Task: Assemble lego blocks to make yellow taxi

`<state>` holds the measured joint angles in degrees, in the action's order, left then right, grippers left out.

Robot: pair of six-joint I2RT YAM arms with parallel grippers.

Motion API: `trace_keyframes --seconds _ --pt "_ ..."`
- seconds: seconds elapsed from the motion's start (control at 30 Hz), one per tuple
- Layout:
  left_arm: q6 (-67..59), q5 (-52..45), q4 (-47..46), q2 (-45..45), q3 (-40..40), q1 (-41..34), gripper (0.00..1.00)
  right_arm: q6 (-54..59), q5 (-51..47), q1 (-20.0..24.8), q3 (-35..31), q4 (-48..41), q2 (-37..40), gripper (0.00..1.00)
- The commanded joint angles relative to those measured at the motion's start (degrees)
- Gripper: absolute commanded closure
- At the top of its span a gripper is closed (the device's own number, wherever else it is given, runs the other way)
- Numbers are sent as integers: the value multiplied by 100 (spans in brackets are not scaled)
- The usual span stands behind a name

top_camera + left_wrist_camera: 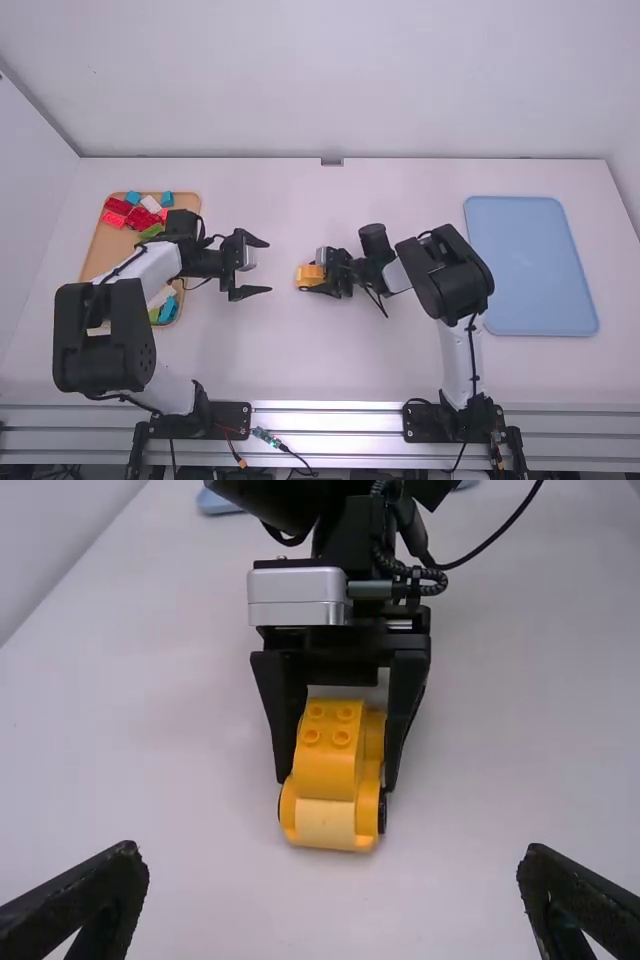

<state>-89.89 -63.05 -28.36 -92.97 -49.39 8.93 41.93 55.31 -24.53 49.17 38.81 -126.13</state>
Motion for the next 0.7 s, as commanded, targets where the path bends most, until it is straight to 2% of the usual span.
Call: trace_keyframes --seconds 0.0,0.23,0.4,0.57,0.63,0.67 --pt "-42 -208 -11 85 105 -7 1 -15 17 61 70 -7 -57 49" --pt "0 -201 35 85 107 -26 1 -17 -81 507 57 -234 465 54" --pt "0 -192 35 85 107 -26 1 -9 -981 964 59 -953 1095 56" --pt "0 -188 37 85 107 -26 1 72 -1655 1646 57 -1543 1727 59" --pt "0 -188 35 85 107 -26 1 26 -1965 2111 52 -1790 1995 59" --pt "-2 -188 35 85 107 -26 1 24 -1978 2146 52 -1803 2009 60"
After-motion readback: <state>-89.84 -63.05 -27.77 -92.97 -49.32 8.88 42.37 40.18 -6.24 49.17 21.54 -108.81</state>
